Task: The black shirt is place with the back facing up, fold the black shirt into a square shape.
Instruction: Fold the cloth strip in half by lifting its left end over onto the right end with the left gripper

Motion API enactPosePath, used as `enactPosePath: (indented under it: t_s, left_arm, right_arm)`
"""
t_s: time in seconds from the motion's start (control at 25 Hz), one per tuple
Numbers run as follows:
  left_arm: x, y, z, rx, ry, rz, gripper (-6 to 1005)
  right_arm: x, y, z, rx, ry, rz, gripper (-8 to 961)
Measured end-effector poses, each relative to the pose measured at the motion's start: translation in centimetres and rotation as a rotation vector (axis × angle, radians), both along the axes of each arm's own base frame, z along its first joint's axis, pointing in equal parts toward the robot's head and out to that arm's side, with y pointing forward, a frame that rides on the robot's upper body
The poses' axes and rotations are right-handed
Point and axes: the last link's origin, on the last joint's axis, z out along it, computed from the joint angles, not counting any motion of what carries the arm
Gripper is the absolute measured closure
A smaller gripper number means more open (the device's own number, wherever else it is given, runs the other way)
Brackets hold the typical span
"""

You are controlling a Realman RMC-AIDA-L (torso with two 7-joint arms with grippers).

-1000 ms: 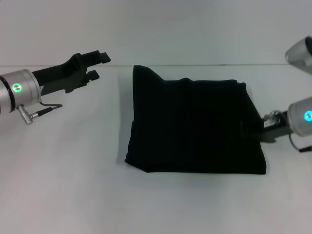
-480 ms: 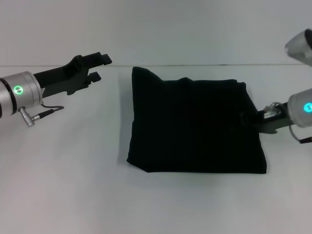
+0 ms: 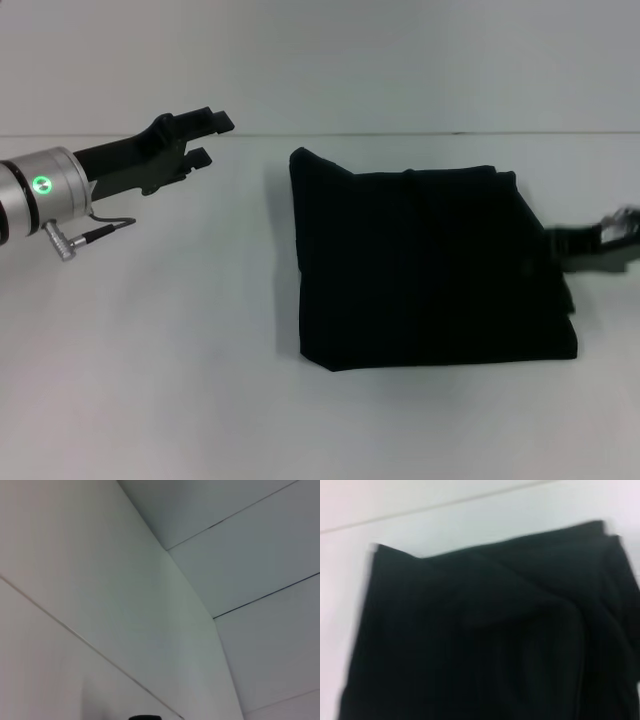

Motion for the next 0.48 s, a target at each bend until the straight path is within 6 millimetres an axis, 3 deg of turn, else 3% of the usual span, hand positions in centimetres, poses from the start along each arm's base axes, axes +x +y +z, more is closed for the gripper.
enactPosePath:
  t_s: [0.2, 0.48]
  left_arm:
    - [0.1, 0.0, -0.1, 0.0, -0.002, -0.001, 305]
    - [0.2, 0.1, -0.2, 0.0, -0.003, -0.002, 305]
  right_arm:
    - [2.3, 0.7, -2.7, -0.032, -0.055, -0.046, 924]
    - [2.6, 0.9, -3.3, -0.051, -0.094, -0.054, 921]
